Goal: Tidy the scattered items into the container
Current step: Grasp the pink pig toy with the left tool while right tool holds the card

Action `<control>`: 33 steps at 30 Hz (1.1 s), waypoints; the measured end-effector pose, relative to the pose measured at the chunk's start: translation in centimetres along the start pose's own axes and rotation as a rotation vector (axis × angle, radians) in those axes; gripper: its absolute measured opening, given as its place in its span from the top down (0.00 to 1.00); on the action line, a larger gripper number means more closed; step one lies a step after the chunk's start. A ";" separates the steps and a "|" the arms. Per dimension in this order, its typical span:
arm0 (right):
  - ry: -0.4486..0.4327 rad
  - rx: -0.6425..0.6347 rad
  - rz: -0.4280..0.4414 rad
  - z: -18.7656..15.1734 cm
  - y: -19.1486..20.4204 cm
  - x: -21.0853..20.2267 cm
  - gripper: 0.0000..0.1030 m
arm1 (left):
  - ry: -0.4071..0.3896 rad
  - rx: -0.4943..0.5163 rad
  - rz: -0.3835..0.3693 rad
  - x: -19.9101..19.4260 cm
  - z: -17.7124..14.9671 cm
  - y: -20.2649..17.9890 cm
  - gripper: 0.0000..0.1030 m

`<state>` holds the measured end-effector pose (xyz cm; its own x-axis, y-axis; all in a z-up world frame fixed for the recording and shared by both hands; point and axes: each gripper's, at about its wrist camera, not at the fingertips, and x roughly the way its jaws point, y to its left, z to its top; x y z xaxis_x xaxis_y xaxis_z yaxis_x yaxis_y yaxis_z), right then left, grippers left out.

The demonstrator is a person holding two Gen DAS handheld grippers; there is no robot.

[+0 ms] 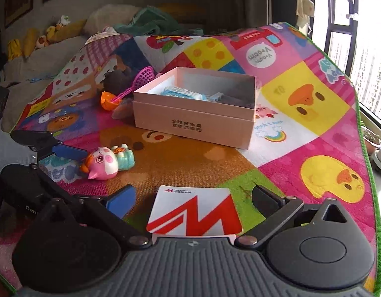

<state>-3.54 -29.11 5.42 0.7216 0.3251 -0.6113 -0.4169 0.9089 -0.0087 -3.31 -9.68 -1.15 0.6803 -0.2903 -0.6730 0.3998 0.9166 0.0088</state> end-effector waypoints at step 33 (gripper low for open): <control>0.057 0.126 -0.113 -1.7 -0.6 3.0 0.20 | -0.012 0.144 0.024 1.0 2.3 -1.0 0.12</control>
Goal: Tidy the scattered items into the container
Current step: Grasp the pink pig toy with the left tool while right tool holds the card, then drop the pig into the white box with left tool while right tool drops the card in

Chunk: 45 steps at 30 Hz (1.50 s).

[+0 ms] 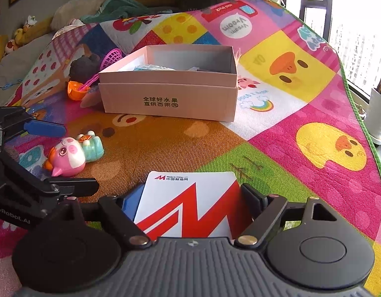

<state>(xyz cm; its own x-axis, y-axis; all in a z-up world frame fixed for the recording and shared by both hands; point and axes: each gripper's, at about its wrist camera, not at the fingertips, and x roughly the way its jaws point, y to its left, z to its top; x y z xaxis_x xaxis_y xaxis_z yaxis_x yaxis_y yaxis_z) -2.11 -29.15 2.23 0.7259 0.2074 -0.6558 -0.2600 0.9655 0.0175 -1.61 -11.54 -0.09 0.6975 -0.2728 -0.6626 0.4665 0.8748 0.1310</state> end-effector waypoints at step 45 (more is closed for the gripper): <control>-0.337 0.107 0.125 19.5 -3.2 -5.2 0.19 | -0.368 -0.123 -0.025 0.6 13.9 8.9 0.18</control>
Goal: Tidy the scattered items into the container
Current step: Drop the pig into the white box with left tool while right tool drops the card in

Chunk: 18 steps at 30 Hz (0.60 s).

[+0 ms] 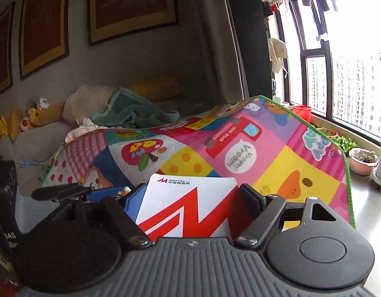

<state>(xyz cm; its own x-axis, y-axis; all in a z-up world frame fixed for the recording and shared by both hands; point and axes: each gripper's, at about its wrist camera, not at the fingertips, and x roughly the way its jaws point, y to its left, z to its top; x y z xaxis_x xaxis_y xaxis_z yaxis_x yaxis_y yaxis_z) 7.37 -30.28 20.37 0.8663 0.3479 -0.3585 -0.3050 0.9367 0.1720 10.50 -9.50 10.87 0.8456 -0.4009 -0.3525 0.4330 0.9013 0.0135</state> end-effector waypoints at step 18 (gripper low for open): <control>-0.040 -0.021 0.021 -1.0 3.2 7.4 0.00 | 0.290 -0.181 0.265 -6.5 -14.2 5.9 0.00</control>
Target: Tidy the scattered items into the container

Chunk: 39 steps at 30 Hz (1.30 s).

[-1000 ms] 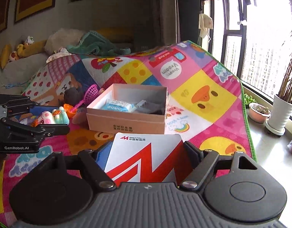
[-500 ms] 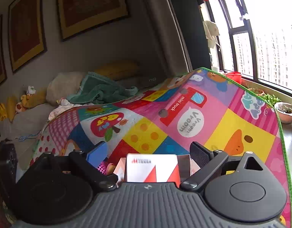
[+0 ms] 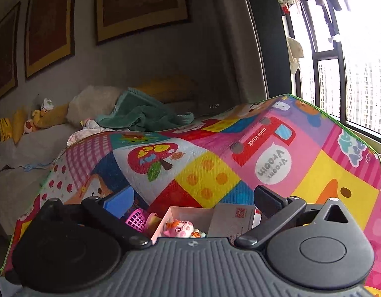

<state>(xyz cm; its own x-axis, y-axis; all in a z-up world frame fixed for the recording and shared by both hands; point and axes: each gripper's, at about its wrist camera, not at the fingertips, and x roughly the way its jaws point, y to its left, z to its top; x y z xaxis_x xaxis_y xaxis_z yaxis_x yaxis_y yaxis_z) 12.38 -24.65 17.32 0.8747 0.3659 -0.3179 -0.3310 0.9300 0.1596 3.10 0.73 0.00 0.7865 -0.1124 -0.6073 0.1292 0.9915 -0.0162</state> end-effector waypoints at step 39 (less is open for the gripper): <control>0.192 -0.214 0.060 -5.2 4.1 -0.9 0.37 | -0.112 -0.098 -0.038 -0.7 0.4 1.7 0.00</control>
<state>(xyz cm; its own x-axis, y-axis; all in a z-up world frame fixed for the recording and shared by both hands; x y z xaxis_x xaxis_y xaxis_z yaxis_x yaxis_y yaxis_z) 8.42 -21.00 13.42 0.7749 0.4016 -0.4882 -0.4654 0.8850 -0.0107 3.04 2.48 0.73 0.8451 -0.1515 -0.5127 0.1050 0.9874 -0.1187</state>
